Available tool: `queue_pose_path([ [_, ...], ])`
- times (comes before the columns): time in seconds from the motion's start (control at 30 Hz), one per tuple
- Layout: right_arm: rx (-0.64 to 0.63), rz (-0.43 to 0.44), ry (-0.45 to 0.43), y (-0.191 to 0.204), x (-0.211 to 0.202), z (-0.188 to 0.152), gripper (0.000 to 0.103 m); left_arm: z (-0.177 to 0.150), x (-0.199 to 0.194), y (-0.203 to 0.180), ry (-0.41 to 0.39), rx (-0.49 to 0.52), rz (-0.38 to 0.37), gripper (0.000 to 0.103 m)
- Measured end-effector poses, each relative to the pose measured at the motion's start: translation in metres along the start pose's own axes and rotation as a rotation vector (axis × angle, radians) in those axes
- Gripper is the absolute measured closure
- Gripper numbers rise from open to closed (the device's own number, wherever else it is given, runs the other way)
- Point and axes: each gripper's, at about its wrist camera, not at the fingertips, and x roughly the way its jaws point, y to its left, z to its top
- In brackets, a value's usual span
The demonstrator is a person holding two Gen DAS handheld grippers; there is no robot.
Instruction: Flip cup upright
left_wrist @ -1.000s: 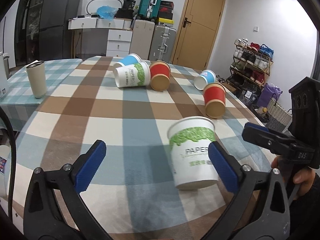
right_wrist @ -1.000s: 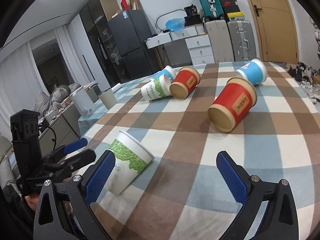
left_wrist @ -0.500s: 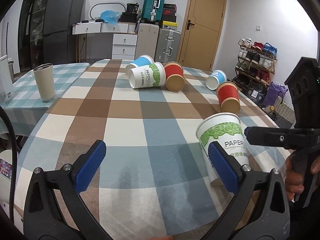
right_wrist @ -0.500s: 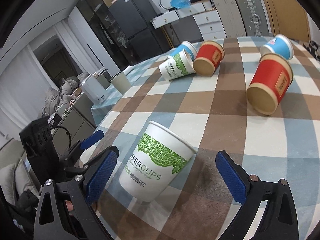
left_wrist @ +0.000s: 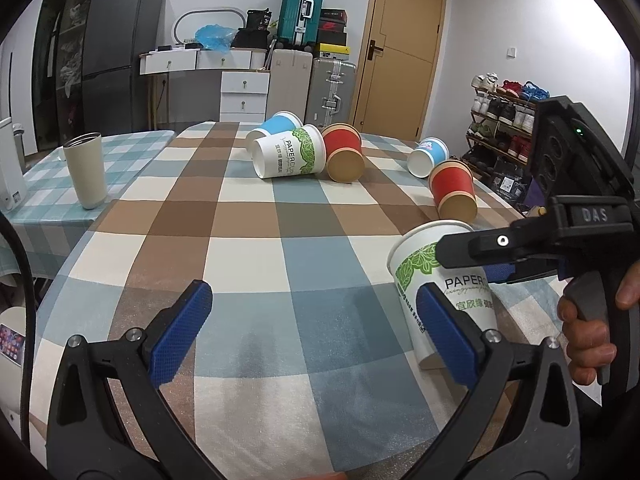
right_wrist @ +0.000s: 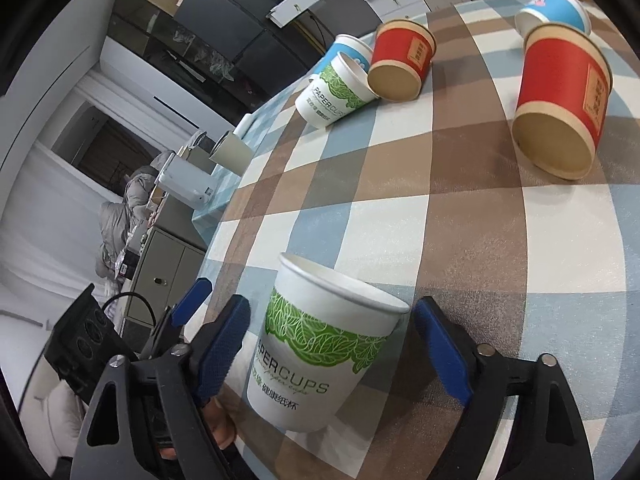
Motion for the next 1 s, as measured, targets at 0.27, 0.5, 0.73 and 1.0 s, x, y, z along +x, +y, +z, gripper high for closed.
queue_pose_path([
  [0.27, -0.02, 0.011, -0.016, 0.002, -0.008, 0.002, 0.03, 0.0, 0.0, -0.001, -0.001, -0.002, -0.001, 0.001],
  [0.5, -0.303, -0.212, -0.246, 0.035, -0.032, -0.009, 0.031, 0.001, 0.001, 0.001, -0.01, -0.014, 0.001, 0.001],
  [0.73, -0.452, -0.358, -0.378, 0.05, -0.021, -0.015, 0.032, 0.002, 0.0, 0.003, -0.015, -0.019, 0.001, 0.001],
  [1.0, -0.54, -0.441, -0.417, 0.063, -0.002, -0.016, 0.032, 0.001, 0.0, 0.004, -0.015, -0.021, 0.001, 0.001],
])
